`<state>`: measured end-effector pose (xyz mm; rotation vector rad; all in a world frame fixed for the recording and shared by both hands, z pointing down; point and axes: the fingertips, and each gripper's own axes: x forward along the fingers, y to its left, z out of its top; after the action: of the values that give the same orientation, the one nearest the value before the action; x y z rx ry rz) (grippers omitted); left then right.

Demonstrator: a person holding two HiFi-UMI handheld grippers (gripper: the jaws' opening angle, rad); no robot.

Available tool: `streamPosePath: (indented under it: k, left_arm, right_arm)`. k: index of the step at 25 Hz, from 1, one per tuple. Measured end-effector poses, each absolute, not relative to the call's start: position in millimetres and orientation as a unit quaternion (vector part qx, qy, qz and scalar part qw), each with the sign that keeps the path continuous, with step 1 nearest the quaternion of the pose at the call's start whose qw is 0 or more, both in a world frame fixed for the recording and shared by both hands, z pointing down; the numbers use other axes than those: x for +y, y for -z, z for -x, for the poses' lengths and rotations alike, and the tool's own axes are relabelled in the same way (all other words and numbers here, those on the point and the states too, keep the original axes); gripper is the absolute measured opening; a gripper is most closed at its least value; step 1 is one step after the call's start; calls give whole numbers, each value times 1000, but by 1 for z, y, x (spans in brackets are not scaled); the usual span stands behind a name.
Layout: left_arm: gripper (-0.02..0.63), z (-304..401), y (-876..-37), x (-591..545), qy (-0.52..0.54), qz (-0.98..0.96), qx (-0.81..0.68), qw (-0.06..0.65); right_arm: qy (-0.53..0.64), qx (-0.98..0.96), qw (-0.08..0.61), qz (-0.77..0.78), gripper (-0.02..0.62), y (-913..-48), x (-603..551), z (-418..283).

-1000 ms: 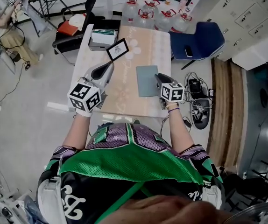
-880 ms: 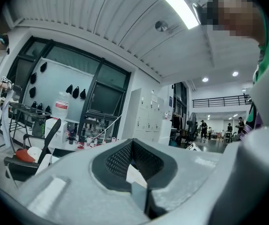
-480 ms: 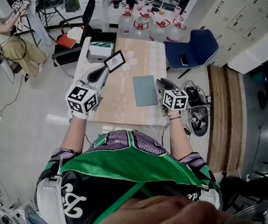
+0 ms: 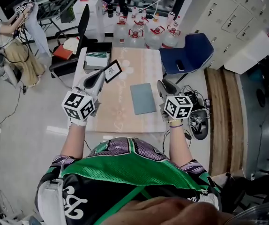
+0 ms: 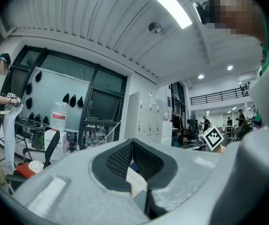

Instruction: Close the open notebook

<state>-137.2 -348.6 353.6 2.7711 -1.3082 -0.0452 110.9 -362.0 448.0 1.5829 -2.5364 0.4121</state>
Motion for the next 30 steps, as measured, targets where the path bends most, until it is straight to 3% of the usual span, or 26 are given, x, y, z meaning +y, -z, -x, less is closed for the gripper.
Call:
streamPosePath:
  k: [16,30]
  left_arm:
    - [17,147,-328,-353,38,-897,-440,15]
    - [17,160,-333,-351,41,-888,-458,12]
  right_arm:
    - [-16,-818,2,-575,84,-352,-347,-122]
    - [-4,-822,-13,-569,65,-342,-348,-114]
